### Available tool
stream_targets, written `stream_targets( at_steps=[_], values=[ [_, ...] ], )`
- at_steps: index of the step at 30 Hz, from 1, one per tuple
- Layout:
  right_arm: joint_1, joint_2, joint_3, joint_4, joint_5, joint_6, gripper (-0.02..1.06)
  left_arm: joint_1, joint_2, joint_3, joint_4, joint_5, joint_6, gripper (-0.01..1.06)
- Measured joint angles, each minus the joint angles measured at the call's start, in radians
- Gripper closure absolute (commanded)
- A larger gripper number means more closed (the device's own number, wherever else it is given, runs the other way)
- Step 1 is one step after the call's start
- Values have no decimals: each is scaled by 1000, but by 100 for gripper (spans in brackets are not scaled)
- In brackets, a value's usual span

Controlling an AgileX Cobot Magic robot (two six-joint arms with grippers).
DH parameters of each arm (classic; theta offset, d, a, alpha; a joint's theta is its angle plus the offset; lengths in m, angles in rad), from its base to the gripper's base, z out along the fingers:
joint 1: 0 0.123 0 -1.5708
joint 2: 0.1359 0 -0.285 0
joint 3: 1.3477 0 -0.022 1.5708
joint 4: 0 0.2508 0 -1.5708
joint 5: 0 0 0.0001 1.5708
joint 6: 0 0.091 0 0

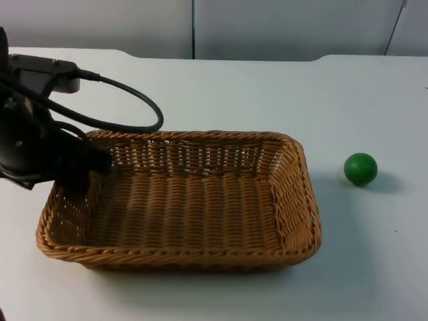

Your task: Pick up the basket with the left hand and place the ball into the basket with the right hand.

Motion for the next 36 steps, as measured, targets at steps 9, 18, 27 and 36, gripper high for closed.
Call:
stream_targets(
  at_steps=[9,18,27,36],
  values=[
    [0,0,0,0,0,0,105,12,24,-5,-46,-38,-60,105],
    [0,0,0,0,0,0,105,13,20,-5,-340,-60,-62,105],
    [0,0,0,0,0,0,105,13,-101,-3,-485,-27,-64,105],
    [0,0,0,0,0,0,105,13,-245,-3,-492,31,-99,105]
  ],
)
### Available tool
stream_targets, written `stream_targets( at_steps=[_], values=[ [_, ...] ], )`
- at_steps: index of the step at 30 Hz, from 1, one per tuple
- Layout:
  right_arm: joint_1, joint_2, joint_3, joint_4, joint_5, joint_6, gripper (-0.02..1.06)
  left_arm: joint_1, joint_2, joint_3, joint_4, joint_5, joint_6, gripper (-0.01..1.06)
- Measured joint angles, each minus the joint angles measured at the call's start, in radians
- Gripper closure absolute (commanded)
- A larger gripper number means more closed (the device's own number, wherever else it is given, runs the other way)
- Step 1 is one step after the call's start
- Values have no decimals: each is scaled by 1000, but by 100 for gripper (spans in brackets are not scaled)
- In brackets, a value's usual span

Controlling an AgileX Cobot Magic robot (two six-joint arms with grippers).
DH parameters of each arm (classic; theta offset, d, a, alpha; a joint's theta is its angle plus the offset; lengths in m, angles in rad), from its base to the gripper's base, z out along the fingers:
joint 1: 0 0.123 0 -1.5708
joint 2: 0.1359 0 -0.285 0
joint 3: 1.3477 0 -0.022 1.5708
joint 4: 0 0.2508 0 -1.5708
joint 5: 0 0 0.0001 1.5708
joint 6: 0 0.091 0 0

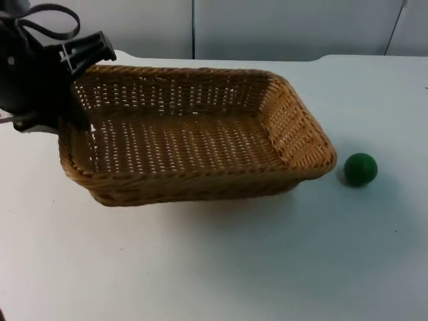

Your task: Pick up the basket with the left hand and place the ball into the basket with the right hand.

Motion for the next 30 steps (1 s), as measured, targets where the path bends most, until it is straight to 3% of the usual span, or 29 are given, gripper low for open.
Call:
stream_targets(
  at_steps=[11,30],
  values=[
    [0,0,0,0,0,0,105,0,-86,0,-9,76,-7,105],
    [0,0,0,0,0,0,105,0,-86,0,-2,80,-7,105]
  ],
)
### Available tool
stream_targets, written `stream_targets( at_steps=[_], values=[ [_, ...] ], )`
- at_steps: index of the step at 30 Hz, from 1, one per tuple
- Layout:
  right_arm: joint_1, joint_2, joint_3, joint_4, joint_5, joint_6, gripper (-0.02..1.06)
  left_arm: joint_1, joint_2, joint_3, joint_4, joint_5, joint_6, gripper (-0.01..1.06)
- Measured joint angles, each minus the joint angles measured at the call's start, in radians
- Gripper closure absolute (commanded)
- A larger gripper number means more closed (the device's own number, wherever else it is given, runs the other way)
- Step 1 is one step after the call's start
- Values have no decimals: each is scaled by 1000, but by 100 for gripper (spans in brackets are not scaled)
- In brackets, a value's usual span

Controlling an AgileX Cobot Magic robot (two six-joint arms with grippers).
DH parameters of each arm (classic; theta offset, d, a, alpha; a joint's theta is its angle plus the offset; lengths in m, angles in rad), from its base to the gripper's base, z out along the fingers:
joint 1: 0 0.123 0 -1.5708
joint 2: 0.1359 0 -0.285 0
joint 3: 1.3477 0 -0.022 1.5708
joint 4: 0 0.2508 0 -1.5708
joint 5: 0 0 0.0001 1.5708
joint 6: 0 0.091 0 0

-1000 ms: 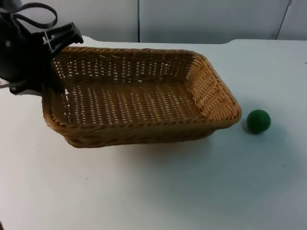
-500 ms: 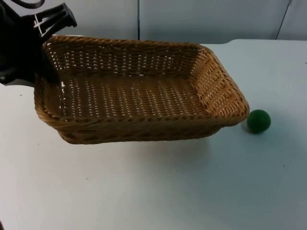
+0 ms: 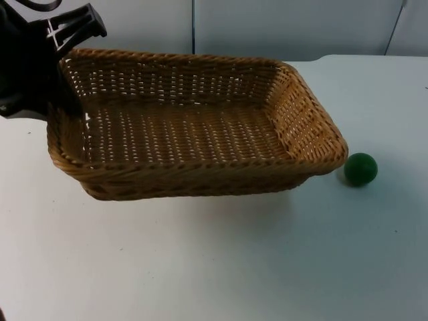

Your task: Pick up the basket with the left hand and place the ball into the basket with the right hand.

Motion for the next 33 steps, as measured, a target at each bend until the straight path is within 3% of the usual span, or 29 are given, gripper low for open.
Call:
stream_targets(
  at_steps=[19,23,25,26,28,30,31,33],
  values=[
    [0,0,0,-31,0,12,105,0,0,0,0,0,0,105],
    [0,0,-7,-118,-31,72,105,0,0,0,0,0,0,105],
    [0,0,-13,-214,-111,114,105,0,0,0,0,0,0,105],
    [0,0,-13,-214,-111,114,105,0,0,0,0,0,0,105],
    [0,11,-14,-334,-210,178,105,0,0,0,0,0,0,105],
    [0,68,-17,-424,-250,225,105,0,0,0,0,0,0,105],
    [0,68,-17,-424,-250,225,105,0,0,0,0,0,0,105],
    [0,210,-19,-505,-298,254,105,0,0,0,0,0,0,105]
  ],
)
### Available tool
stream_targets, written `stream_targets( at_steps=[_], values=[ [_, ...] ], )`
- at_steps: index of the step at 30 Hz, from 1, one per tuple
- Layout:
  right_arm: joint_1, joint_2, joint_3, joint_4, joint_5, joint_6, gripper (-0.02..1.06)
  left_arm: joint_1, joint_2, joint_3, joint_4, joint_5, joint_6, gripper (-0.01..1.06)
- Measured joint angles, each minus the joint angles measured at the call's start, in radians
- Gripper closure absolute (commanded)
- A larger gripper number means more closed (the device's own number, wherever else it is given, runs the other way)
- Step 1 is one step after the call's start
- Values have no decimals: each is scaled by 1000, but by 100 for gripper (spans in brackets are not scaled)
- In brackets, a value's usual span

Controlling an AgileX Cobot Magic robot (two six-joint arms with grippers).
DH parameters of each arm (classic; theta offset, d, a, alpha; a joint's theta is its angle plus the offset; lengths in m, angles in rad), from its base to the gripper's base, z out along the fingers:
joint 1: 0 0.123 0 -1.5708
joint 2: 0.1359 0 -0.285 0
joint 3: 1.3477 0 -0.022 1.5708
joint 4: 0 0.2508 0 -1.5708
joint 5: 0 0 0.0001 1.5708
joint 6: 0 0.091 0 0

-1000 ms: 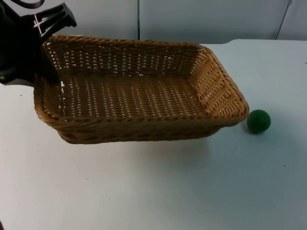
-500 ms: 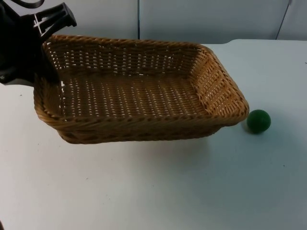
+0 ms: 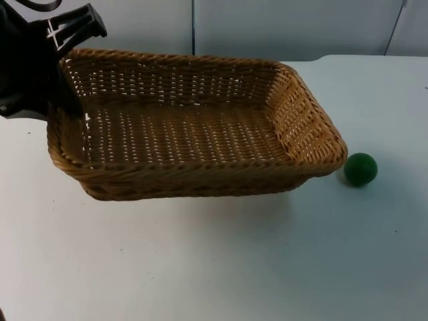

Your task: Pick up the basket with the left hand and place the ball into the basket with the right hand.

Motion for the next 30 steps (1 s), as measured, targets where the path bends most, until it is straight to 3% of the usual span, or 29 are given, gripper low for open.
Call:
stream_targets(
  at_steps=[6,17,22,27,30],
  values=[
    [0,334,-54,-108,-58,108,105,0,0,0,0,0,0,105],
    [0,901,-293,-121,-112,134,105,0,0,0,0,0,0,105],
    [0,1189,-419,-28,-122,85,105,0,0,0,0,0,0,105],
    [0,1349,-481,58,-144,16,105,0,0,0,0,0,0,105],
    [0,1487,-547,173,-161,-64,100,0,0,0,0,0,0,105]
  ],
)
